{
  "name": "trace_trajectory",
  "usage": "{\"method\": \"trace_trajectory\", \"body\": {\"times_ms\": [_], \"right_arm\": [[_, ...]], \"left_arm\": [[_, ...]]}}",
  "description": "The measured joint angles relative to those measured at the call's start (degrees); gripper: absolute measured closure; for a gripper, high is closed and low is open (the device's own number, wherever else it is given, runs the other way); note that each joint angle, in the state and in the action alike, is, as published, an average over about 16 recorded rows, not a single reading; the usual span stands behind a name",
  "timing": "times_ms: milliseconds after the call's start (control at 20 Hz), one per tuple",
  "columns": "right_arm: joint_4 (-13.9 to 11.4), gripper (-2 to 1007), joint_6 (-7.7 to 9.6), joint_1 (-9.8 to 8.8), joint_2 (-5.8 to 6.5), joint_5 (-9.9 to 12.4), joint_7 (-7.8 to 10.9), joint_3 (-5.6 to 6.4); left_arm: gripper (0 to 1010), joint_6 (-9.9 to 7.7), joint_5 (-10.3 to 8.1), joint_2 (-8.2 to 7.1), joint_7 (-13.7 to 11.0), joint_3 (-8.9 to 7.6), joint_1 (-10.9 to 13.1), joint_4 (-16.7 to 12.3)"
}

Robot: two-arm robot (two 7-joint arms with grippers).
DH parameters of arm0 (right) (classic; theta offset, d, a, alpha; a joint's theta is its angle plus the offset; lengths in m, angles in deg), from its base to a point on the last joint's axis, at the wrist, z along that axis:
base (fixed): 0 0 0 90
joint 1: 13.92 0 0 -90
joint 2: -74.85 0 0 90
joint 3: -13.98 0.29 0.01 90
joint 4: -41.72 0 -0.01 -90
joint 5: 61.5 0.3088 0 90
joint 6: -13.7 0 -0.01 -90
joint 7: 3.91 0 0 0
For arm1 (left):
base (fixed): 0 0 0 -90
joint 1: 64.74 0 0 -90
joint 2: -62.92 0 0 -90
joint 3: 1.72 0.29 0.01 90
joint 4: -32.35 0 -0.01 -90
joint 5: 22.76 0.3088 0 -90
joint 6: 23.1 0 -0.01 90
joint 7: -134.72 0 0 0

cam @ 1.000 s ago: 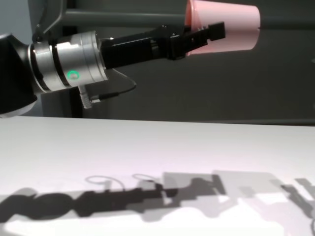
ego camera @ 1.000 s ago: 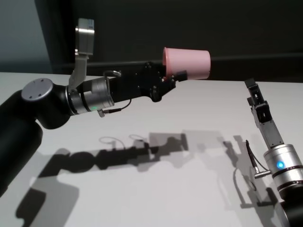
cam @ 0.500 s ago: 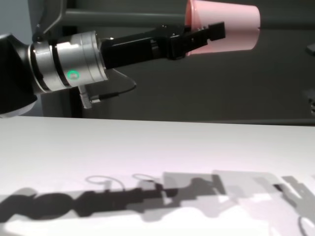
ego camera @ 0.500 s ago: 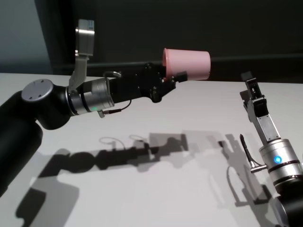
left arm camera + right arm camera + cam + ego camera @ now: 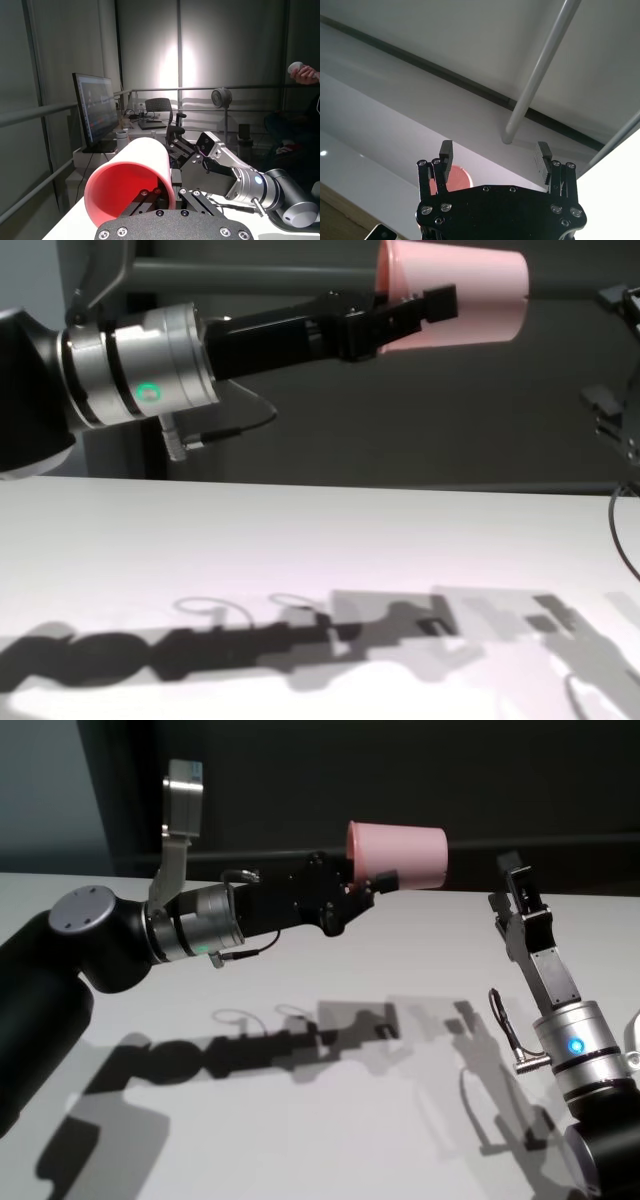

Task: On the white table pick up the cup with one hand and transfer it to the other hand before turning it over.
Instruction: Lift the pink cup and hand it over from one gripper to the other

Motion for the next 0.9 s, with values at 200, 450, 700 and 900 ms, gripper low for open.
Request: {"method": "trace_trajectory", "body": {"times_ms": [200,450,700,900], "right_arm": [[0.17,3,0.40,0.45,-0.04,1.24,1.05,-0.92],[0.40,3,0.70,0.90,-0.12,2.49,1.97,-2.08],[0.70,3,0.86,1.34,-0.17,3.40,2.51,-3.29],[1.00,3,1.01,1.71,-0.28,4.26,2.99,-4.21]], "left_arm": [[963,0.00,0.00,0.00,0.00,0.00,0.00,0.00],[963,0.00,0.00,0.00,0.00,0.00,0.00,0.00],[963,0.00,0.00,0.00,0.00,0.00,0.00,0.00],[963,0.00,0.00,0.00,0.00,0.00,0.00,0.00]]}}
